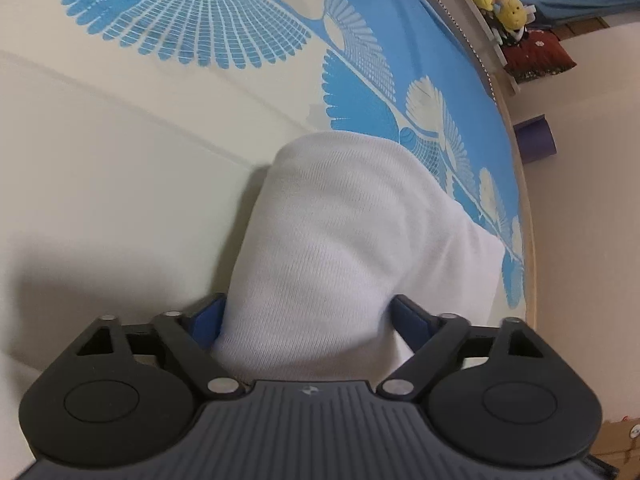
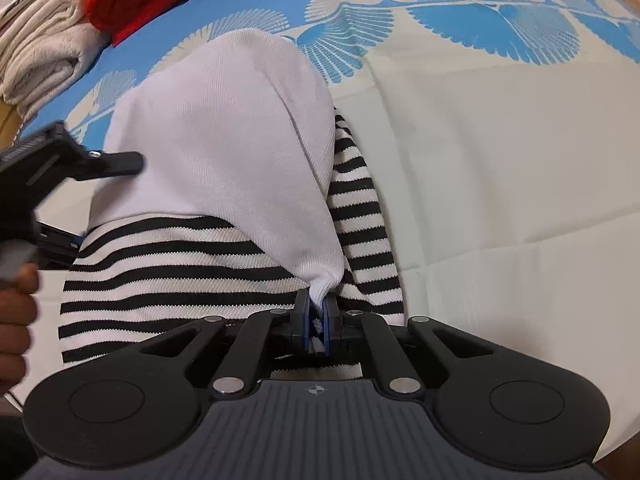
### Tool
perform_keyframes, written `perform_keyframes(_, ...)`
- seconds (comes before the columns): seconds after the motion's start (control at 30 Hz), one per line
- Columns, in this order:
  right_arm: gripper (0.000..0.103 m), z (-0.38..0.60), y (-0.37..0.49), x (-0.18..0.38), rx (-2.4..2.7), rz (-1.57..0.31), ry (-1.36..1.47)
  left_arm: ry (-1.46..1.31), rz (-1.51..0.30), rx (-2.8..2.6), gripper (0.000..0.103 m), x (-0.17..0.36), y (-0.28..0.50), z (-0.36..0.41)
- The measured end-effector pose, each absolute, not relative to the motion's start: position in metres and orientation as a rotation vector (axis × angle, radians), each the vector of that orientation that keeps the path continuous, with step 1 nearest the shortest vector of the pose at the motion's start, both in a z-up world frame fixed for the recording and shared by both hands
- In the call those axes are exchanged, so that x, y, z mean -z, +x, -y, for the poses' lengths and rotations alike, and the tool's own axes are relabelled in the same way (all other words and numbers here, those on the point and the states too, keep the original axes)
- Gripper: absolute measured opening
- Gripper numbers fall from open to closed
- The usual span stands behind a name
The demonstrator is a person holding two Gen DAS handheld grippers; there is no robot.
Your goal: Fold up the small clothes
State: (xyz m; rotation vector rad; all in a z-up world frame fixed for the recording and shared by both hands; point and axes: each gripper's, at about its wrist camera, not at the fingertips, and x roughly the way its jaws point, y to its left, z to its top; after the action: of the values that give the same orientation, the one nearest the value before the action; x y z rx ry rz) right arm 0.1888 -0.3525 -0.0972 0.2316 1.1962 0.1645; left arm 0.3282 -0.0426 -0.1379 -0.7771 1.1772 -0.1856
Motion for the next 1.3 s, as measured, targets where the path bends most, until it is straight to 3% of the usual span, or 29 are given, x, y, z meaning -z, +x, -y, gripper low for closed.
perform_keyframes(0.03, 0.005, 0.352, 0.188, 0.097, -0.163, -1.194, 0.229, -0.759, -1.171, 0.187, 0.076, 0.137, 0.328, 0.043)
perform_keyframes(0.1, 0.005, 0.348, 0.188, 0.096, -0.164, -1.188, 0.224, -0.728, -1.163, 0.201, 0.044, 0.131, 0.327, 0.040)
perform_keyframes(0.2, 0.005, 0.339, 0.188, 0.091, -0.182, -1.171, 0.243, -0.637, -1.107, 0.230, 0.038, 0.101, 0.323, 0.035)
perform_keyframes(0.37, 0.005, 0.300, 0.193, 0.074, -0.343, -1.120, 0.357, -0.421, -0.990, 0.202, 0.042, 0.042, 0.309, -0.008)
perform_keyframes(0.5, 0.005, 0.242, 0.199, 0.063, -0.533, -1.077, 0.392, -0.326, -0.952, 0.078, 0.068, 0.020, 0.300, -0.079)
perform_keyframes(0.67, 0.003, 0.203, 0.212, 0.069, -0.554, -1.092, 0.400, -0.360, -0.926, 0.138, 0.068, 0.001, 0.267, -0.144)
perform_keyframes(0.83, 0.003, 0.192, 0.217, 0.076, -0.480, -1.139, 0.299, -0.290, -1.072, 0.294, 0.068, 0.024, 0.244, -0.128)
perform_keyframes(0.93, 0.005, 0.190, 0.219, 0.081, -0.445, -1.165, 0.278, -0.189, -1.174, 0.308, 0.068, 0.065, 0.241, -0.113)
perform_keyframes(0.97, 0.006, 0.190, 0.219, 0.080, -0.447, -1.167, 0.287, -0.116, -1.220, 0.281, 0.075, 0.080, 0.241, -0.108)
perform_keyframes(1.0, 0.010, 0.192, 0.220, 0.079, -0.458, -1.164, 0.303, -0.073, -1.237, 0.267, 0.079, 0.089, 0.240, -0.106)
perform_keyframes(1.07, 0.011, 0.195, 0.220, 0.073, -0.468, -1.121, 0.342, -0.125, -1.251, 0.278, 0.079, 0.091, 0.242, -0.114)
perform_keyframes(1.13, 0.033, 0.201, 0.224, 0.066, -0.456, -1.053, 0.391, -0.149, -1.227, 0.269, 0.079, 0.079, 0.244, -0.120)
perform_keyframes(1.2, 0.047, 0.205, 0.234, 0.063, -0.433, -1.002, 0.432, -0.156, -1.181, 0.254, 0.078, 0.066, 0.243, -0.124)
perform_keyframes(1.3, 0.047, 0.209, 0.256, 0.064, -0.411, -0.954, 0.489, -0.196, -1.154, 0.233, 0.078, 0.054, 0.244, -0.130)
